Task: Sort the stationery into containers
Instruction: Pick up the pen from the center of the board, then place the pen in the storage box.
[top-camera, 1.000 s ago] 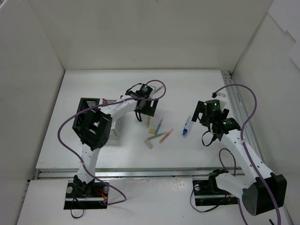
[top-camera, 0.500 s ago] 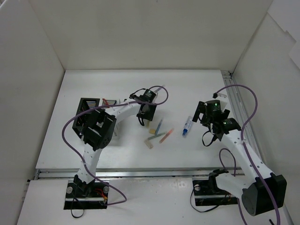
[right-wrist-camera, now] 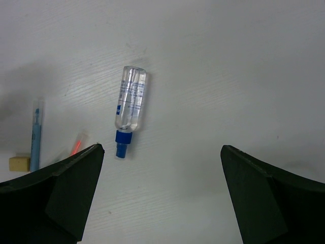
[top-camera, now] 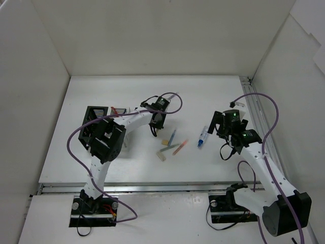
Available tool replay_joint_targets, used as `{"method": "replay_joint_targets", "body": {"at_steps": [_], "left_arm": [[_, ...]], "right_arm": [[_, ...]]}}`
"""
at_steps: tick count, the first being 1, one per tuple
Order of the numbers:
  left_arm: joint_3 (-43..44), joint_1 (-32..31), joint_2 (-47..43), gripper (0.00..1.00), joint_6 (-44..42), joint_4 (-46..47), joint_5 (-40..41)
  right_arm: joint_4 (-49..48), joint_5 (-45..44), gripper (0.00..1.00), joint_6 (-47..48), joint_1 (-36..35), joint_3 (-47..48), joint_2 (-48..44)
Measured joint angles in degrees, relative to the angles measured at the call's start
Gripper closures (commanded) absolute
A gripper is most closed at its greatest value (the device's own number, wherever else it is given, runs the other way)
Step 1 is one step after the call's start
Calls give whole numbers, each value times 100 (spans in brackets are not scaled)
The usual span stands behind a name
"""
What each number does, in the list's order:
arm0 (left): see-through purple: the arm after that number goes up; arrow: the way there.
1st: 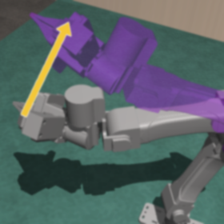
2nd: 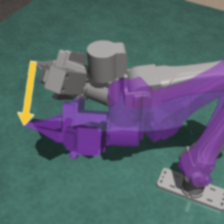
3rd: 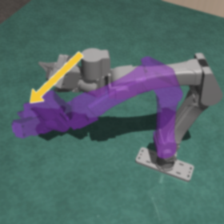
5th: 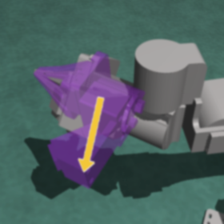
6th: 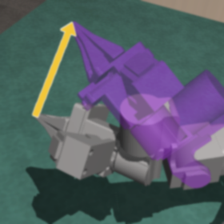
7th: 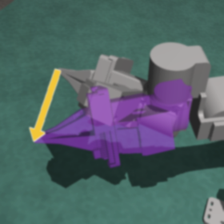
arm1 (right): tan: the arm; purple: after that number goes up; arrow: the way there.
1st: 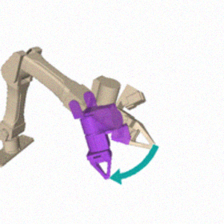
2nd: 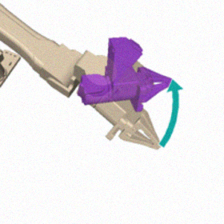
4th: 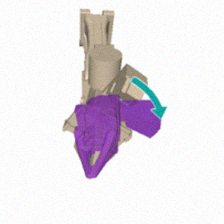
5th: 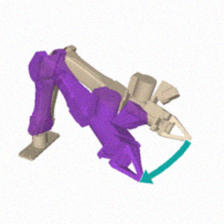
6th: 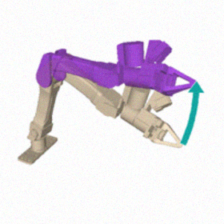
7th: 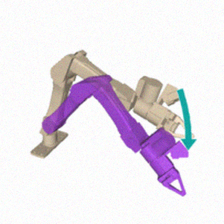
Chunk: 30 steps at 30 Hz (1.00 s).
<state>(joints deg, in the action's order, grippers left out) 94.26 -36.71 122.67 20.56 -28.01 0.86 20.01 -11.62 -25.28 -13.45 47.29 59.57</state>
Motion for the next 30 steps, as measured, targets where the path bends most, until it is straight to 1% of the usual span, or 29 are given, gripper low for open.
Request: {"method": "replay_joint_targets", "body": {"at_steps": [3,6,11,15,19,21,24,27,30], "left_arm": [[-63,2,-199,100,-190,105,70],[-557,52,-925,100,-426,457,-59],[-1650,212,-2955,100,-715,1158,-175],[-2736,352,-4647,100,-715,1853,227],[-3989,568,-5851,100,-566,2509,789],[-4572,697,-6242,100,-472,2671,1082],[-5272,951,-6551,100,-306,2907,1419],[-5659,1143,-6627,100,-146,2983,1598],[-5858,1172,-6677,100,-52,3178,1731]], "right_arm": [[-2,181,2,109,-2,0,-98],[-57,367,2,238,-7,-17,-258],[-498,756,2,428,-125,-337,-833],[-791,911,2,551,-334,-527,-1132],[-973,977,2,625,-446,-553,-1117],[-1014,994,2,647,-466,-553,-1071],[-1051,1003,2,662,-501,-553,-988],[-1078,1012,2,682,-527,-553,-942],[-1091,1014,2,697,-577,-555,-938]]}}
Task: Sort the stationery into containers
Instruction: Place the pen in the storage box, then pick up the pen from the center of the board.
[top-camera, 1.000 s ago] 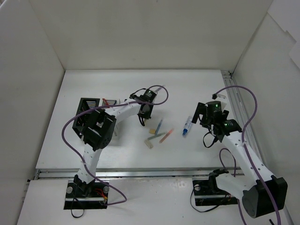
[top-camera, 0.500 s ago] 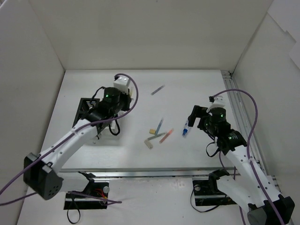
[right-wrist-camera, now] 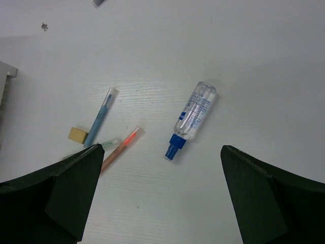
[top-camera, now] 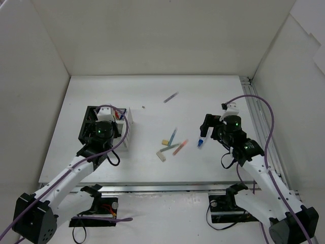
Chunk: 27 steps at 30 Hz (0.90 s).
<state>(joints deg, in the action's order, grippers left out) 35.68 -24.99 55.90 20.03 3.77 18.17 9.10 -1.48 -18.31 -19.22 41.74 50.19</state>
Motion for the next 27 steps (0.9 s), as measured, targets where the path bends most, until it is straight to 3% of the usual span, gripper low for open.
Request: {"method": "replay_joint_targets", "body": {"at_steps": [9,10,15,16,18,19,21,27], "left_arm": [[-164,114,-42,97,170,306,199],[-164,131,-42,84,175,310,199],[-162,149,-39,53,278,208,85],[-162,149,-42,36,286,170,44],[-153,149,-55,22,284,85,-79],[-140,151,-72,7,282,15,-173],[-59,149,-114,0,234,-155,-380],[682,-289,22,0,-341,-522,-1237]], "right_arm": [[-70,0,2,0,-55,-7,37],[-72,0,2,0,-68,-7,37],[-83,0,2,0,-81,-7,37],[-83,-2,2,0,-90,-7,37],[-87,-2,2,0,-111,-7,46],[-101,0,2,0,-118,-7,63],[-125,-2,2,-2,-146,-7,162],[-72,-83,2,-131,-188,103,780]]}}
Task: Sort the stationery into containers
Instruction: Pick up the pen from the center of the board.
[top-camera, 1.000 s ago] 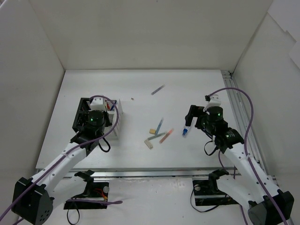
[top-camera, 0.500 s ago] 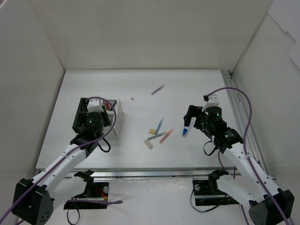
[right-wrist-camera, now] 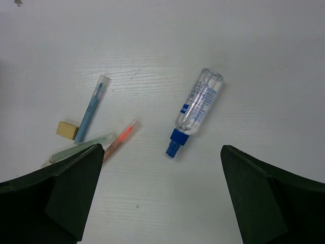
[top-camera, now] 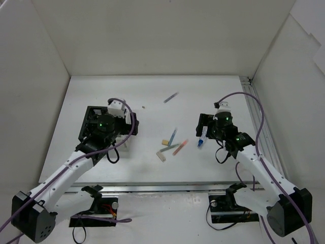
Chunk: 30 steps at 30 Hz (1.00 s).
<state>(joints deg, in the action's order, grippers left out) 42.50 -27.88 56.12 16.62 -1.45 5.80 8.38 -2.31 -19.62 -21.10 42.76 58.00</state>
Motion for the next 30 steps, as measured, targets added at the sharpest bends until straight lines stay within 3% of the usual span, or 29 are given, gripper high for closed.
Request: {"method": "replay_joint_targets", "body": {"at_steps": [8,18,25,30], "left_arm": [[1390,-1117,1814,0,-911,-57,-1102],[4079,-1246,5141,4,-986,-761,-1668],[4430,-1447,5849,8,-1021,-1204,-1711],[4435,-1591,6065,21,-992,-1305,-1690]], "right_arm": [[560,-385,2,-540,197,446,476],[1001,-313,2,-741,767,466,662],[1167,-304,2,-695,883,466,651],[1255,-306,2,-691,957,466,645]]}}
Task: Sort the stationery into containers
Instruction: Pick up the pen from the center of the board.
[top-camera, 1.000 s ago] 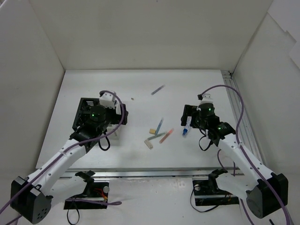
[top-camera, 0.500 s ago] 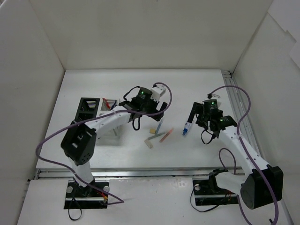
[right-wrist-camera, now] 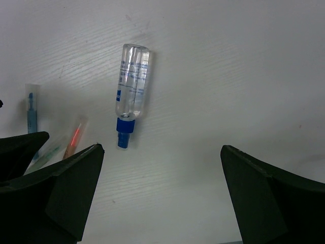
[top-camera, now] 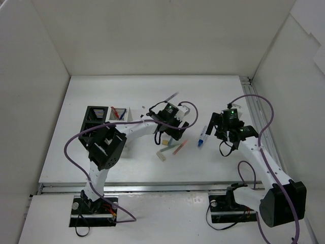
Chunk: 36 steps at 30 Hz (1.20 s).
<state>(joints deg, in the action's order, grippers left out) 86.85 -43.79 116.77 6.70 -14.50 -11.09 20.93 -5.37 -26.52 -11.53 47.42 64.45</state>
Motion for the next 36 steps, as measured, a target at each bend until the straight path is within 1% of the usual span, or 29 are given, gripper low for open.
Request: {"method": "replay_joint_targets", "body": {"at_steps": [1,2,4,5,7,8,10,11,14,15,16,19,23,26,29,31,34,36], "left_arm": [[7,-17,55,22,13,-9,17],[7,-33,107,27,24,-15,39],[7,-44,210,32,68,-35,83],[7,-44,260,37,90,-42,109],[22,-44,339,41,96,-48,190],[63,-44,358,48,118,-55,212],[118,-44,402,56,181,-57,251],[155,-44,437,63,203,-59,264],[267,-46,525,73,273,-48,328],[282,-46,535,79,278,-44,328],[286,-52,540,88,291,-42,372],[289,-83,540,100,306,-44,457],[372,-118,542,100,289,-68,603],[675,-120,551,100,262,-74,667],[994,-81,507,100,236,107,654],[997,-17,350,100,229,280,621],[487,127,-293,100,229,577,632],[-199,254,-1049,100,243,920,765]], "right_arm": [[4,0,2,2,11,0,0],[13,2,2,7,17,0,0],[28,0,2,17,31,0,0],[37,0,2,20,31,0,0],[39,0,2,24,31,0,0],[42,0,2,37,31,0,0],[46,0,2,42,33,0,-2],[52,-2,2,44,33,0,-2],[72,0,2,44,35,0,-7],[76,0,2,44,35,0,-7],[81,-2,2,46,37,0,-7],[81,-2,2,57,35,0,-7],[83,0,2,59,35,0,-7],[83,2,2,63,35,0,-33],[87,4,2,66,37,0,-138],[92,15,2,68,37,0,-256],[101,48,2,105,39,-2,-503],[98,76,2,133,50,-15,-691]]}}
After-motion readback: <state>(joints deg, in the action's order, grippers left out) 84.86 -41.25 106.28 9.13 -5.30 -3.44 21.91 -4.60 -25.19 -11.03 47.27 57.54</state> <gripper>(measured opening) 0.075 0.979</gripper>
